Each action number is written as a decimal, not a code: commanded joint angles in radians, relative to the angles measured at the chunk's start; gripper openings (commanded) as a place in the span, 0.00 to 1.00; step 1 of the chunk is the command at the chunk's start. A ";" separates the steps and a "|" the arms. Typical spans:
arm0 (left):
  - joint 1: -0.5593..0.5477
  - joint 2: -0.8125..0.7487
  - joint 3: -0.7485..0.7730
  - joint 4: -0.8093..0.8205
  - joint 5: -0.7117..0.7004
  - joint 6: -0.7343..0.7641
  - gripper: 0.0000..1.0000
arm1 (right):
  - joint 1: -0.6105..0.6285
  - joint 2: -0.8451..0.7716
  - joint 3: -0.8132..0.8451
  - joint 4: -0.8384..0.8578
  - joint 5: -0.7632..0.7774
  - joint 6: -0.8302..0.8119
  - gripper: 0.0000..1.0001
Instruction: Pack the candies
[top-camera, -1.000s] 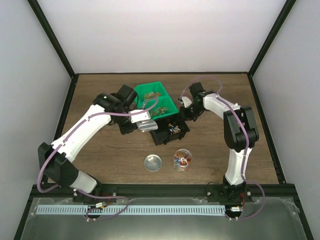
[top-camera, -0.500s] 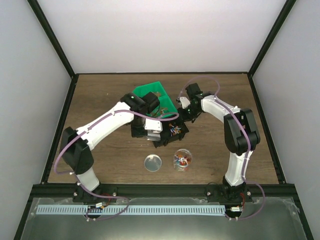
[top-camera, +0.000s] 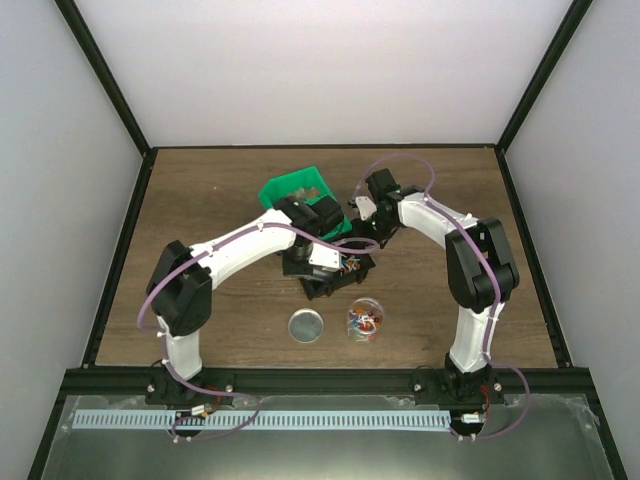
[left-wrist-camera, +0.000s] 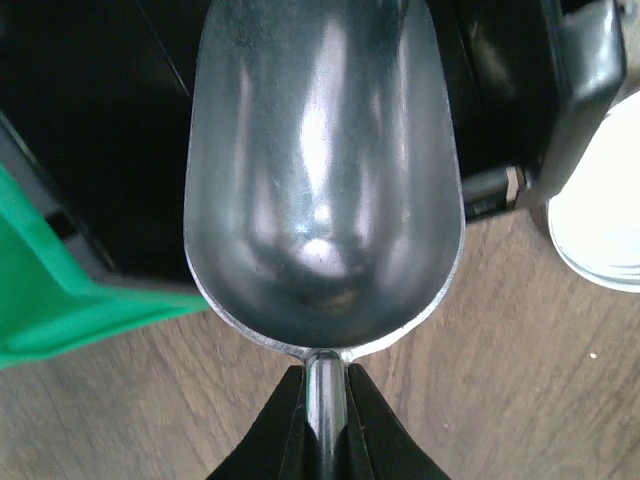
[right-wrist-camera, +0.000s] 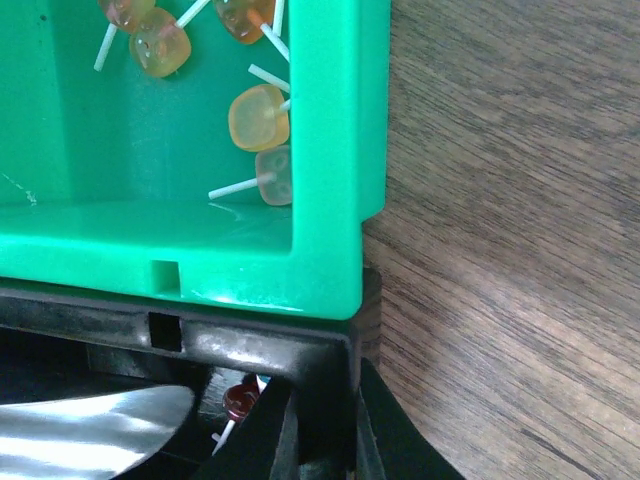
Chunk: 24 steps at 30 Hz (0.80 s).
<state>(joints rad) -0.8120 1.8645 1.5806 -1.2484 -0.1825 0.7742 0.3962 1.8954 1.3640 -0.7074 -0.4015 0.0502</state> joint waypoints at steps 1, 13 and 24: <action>-0.008 0.063 0.004 -0.039 -0.043 0.026 0.04 | -0.001 -0.084 0.021 0.097 -0.090 0.014 0.01; -0.049 0.155 0.018 0.007 0.036 0.002 0.04 | -0.003 -0.085 0.014 0.106 -0.106 0.039 0.01; -0.037 0.142 -0.116 0.268 0.304 -0.112 0.04 | -0.001 -0.100 -0.025 0.127 -0.121 0.057 0.01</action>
<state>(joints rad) -0.8371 1.9560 1.5681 -1.0485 -0.0566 0.7052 0.3939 1.8660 1.3235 -0.6914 -0.3954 0.0669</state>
